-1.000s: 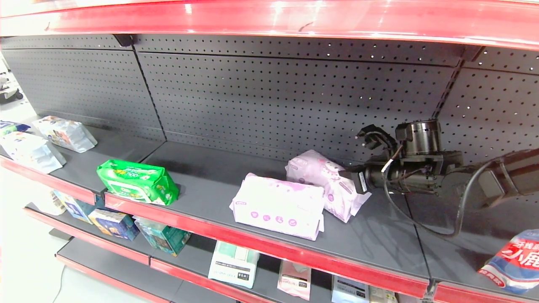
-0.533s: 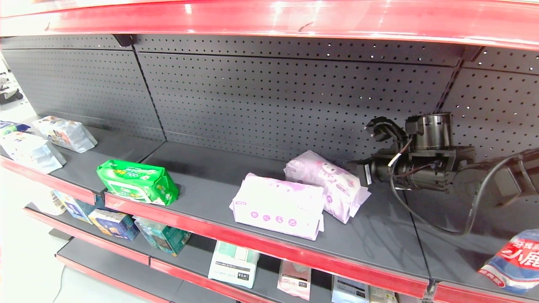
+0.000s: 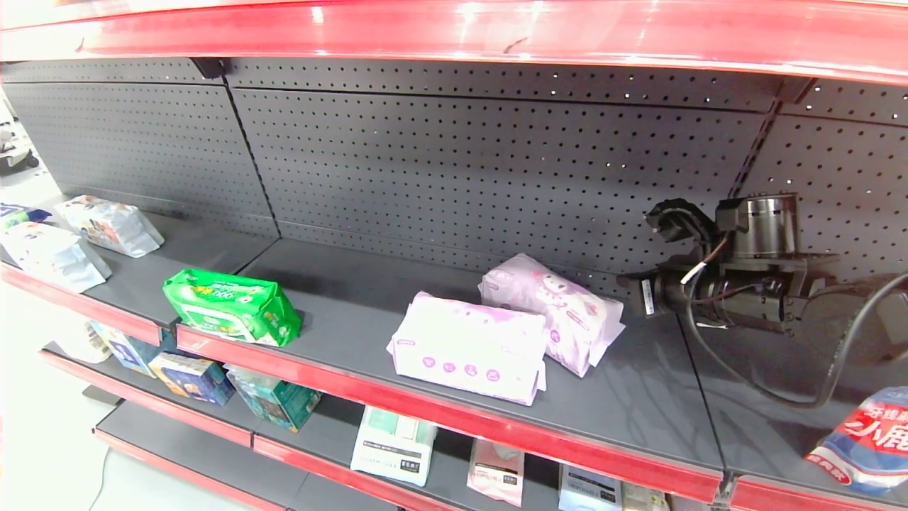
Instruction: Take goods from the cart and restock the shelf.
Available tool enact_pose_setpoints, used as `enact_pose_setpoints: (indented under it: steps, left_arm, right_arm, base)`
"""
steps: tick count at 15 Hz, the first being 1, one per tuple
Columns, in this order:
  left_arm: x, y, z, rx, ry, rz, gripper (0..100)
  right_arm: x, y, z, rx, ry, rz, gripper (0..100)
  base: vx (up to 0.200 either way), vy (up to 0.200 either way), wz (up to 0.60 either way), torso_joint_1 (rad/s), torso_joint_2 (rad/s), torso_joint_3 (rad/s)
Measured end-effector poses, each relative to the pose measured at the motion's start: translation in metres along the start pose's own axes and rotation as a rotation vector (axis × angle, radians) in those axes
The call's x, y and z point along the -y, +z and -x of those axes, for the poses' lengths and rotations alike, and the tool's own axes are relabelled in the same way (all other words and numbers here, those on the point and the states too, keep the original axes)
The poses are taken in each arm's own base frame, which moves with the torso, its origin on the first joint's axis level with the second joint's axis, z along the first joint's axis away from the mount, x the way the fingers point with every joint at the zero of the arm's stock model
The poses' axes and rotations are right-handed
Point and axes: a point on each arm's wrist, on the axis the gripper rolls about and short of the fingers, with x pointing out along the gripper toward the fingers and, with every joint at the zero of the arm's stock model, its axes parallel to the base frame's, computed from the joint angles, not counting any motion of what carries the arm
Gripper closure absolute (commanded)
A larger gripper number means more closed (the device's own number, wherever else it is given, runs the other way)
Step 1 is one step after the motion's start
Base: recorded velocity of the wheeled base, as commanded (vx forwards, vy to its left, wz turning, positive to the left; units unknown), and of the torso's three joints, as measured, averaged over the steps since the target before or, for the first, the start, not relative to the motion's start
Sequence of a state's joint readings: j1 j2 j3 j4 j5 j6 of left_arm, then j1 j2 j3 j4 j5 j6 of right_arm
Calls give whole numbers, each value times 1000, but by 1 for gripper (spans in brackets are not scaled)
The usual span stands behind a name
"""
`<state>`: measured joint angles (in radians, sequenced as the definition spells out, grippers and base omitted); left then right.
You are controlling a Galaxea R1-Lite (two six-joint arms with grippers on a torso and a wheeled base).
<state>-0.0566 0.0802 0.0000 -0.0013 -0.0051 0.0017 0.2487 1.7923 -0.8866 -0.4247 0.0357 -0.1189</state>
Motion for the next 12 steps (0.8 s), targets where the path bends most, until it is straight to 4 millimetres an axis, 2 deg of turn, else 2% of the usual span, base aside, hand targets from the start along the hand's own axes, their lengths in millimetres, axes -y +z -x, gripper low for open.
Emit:
enact_pose_setpoints:
  steps: [5,12]
  left_arm:
    - [0,0,0,0,0,0,0]
    - [0,0,0,0,0,0,0]
  right_arm:
    - [-1,-3,1,-12,-24,7,100]
    - [-3,-30,1,-120,-41,32,100]
  base:
    - [0,0,0,0,0,0]
    - [0,0,0,0,0,0]
